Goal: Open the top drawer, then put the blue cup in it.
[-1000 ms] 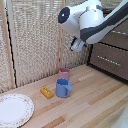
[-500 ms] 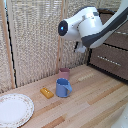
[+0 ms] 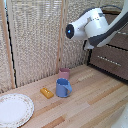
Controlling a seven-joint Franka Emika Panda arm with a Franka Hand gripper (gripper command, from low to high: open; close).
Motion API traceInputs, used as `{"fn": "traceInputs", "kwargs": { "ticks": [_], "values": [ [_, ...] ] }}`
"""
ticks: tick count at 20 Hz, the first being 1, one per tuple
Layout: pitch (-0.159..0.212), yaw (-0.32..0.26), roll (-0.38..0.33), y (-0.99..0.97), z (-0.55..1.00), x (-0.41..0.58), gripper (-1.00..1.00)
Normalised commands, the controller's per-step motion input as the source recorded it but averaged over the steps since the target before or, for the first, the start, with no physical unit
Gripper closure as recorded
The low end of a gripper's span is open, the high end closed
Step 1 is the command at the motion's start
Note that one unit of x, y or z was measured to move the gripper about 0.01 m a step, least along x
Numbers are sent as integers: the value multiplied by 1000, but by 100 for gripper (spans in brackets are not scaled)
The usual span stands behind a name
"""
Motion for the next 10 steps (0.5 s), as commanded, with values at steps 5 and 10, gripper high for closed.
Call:
{"fn": "traceInputs", "kwargs": {
  "ticks": [5, 10],
  "values": [
    [-1, 0, 38, -642, 50, 0, -100],
    [0, 0, 95, -723, 152, 0, -100]
  ]
}}
